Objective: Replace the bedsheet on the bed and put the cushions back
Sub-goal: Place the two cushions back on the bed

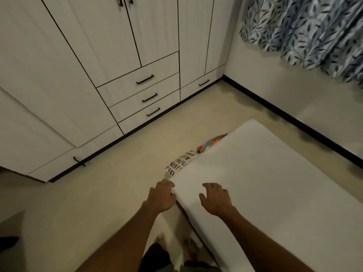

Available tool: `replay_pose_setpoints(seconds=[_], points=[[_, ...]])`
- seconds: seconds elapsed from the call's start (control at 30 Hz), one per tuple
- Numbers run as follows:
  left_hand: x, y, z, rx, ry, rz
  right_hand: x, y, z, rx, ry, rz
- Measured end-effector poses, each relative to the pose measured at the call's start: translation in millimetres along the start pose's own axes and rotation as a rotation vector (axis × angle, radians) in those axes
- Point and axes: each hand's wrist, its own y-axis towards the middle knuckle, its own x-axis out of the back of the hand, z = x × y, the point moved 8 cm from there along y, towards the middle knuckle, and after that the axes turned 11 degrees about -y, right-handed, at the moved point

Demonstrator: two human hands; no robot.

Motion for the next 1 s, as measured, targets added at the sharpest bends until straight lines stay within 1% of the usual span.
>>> replay_pose_setpoints(seconds=[0.07, 0.3, 0.43, 0.6, 0.7, 0.8, 0.87, 1.0], points=[[16.6, 24.7, 2.2, 0.000, -0.002, 0.011, 14.2, 27.0, 6.7, -0.016, 0.006, 0.010], [56.1, 141.4, 32.8, 0.020, -0.012, 0.138, 34.7, 138.8, 29.6, -0.120, 0.052, 0.076], [76.0, 208.2, 54.9, 0.051, -0.028, 0.250, 36.5, 198.0, 43.8, -0.215, 0.122, 0.176], [84.7, 287.8, 82.3, 0.132, -0.058, 0.327, 43.0, 272.8, 69.7, -0.257, 0.221, 0.257], [59.4, 341.9, 108.2, 0.206, -0.111, 0.362, 28.4, 324.3, 80.2, -0.280, 0.248, 0.300], [12.4, 395.7, 134.2, 0.290, -0.188, 0.412, -1.6, 380.9, 77.1, -0.291, 0.240, 0.343], [-20.7, 430.5, 151.4, 0.350, -0.251, 0.405, -32.3, 422.2, 71.2, -0.280, 0.204, 0.372], [-114.6, 498.4, 207.3, 0.589, -0.404, 0.392, -112.5, 509.8, 57.1, -0.211, 0.035, 0.386]])
